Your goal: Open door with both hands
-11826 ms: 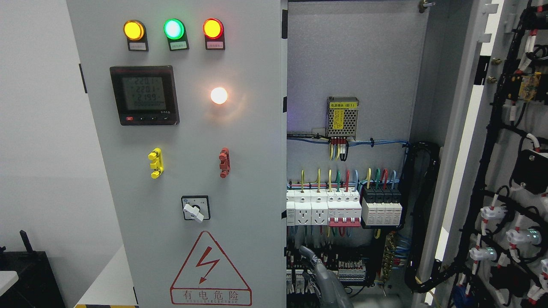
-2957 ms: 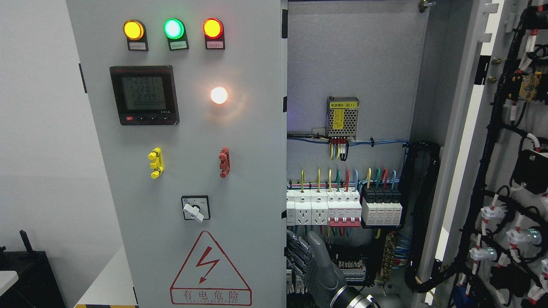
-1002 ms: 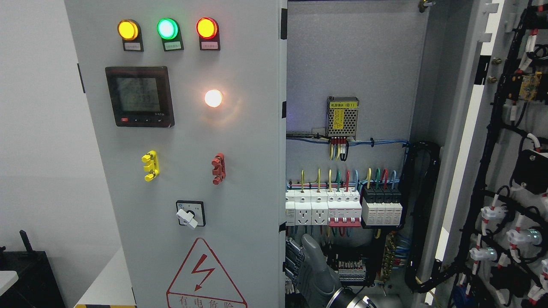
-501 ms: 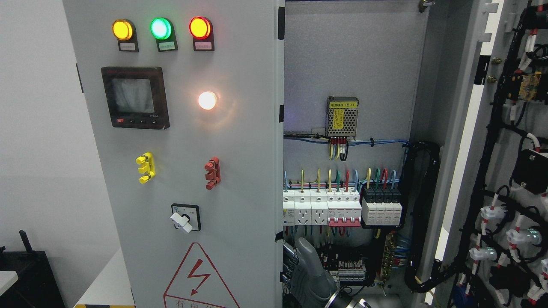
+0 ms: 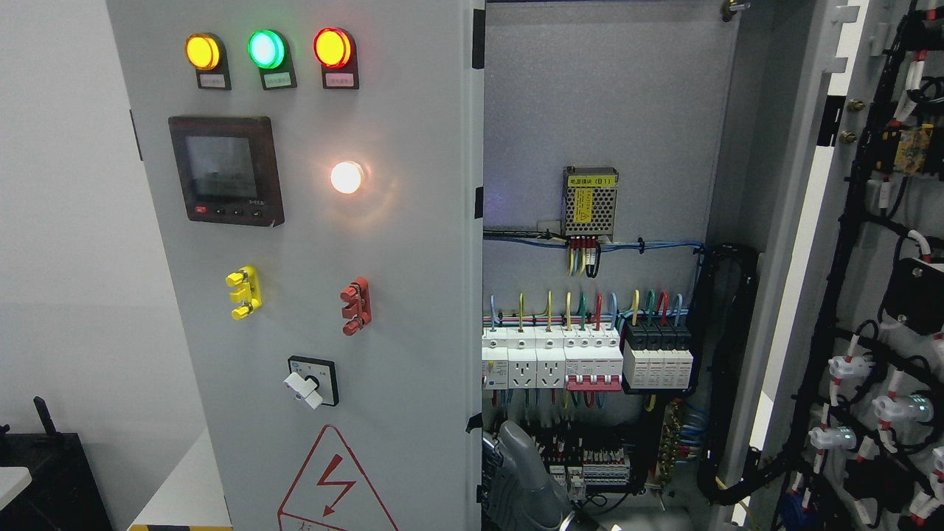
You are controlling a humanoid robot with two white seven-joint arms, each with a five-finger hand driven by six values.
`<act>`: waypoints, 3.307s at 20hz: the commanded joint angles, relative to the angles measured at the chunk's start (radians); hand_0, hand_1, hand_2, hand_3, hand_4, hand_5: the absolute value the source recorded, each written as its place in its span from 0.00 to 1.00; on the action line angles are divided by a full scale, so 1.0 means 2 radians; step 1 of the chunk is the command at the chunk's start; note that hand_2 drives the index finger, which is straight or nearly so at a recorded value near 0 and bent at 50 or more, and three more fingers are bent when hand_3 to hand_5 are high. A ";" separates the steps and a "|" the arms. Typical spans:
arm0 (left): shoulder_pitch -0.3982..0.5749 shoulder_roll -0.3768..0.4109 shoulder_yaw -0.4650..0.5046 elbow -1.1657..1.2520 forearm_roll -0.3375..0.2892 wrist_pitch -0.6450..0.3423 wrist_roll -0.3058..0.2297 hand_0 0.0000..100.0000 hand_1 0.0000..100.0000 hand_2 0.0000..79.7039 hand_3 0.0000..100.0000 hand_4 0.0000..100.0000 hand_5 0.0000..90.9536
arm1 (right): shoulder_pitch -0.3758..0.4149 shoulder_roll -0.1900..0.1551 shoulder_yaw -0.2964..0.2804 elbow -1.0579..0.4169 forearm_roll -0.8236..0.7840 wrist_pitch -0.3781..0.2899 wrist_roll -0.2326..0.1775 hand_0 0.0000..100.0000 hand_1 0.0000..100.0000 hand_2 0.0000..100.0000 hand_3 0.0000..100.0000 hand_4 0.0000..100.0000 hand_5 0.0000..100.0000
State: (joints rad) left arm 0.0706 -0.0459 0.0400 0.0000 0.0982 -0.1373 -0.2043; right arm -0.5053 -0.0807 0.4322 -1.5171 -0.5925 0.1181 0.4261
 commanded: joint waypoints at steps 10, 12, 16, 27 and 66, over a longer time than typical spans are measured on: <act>0.000 0.000 0.000 0.000 0.000 0.000 0.000 0.00 0.00 0.00 0.00 0.03 0.00 | 0.014 0.000 0.032 -0.058 -0.024 0.000 0.012 0.00 0.00 0.00 0.00 0.00 0.00; 0.000 0.000 0.000 0.000 0.000 0.000 0.000 0.00 0.00 0.00 0.00 0.03 0.00 | 0.016 0.000 0.035 -0.061 -0.024 0.000 0.015 0.00 0.00 0.00 0.00 0.00 0.00; 0.000 0.000 0.000 0.000 0.000 0.000 0.000 0.00 0.00 0.00 0.00 0.03 0.00 | 0.018 0.000 0.042 -0.064 -0.024 -0.001 0.022 0.00 0.00 0.00 0.00 0.00 0.00; 0.000 0.000 0.000 0.000 0.000 0.000 0.000 0.00 0.00 0.00 0.00 0.03 0.00 | 0.019 0.004 0.057 -0.070 -0.024 -0.001 0.034 0.00 0.00 0.00 0.00 0.00 0.00; 0.000 0.000 0.000 0.000 0.000 0.000 0.000 0.00 0.00 0.00 0.00 0.03 0.00 | 0.046 0.007 0.129 -0.097 -0.024 0.000 0.055 0.00 0.00 0.00 0.00 0.00 0.00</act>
State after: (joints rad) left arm 0.0706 -0.0459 0.0401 0.0000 0.0981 -0.1373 -0.2043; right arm -0.4196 -0.0691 0.6452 -1.7021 -0.6407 0.1152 0.5367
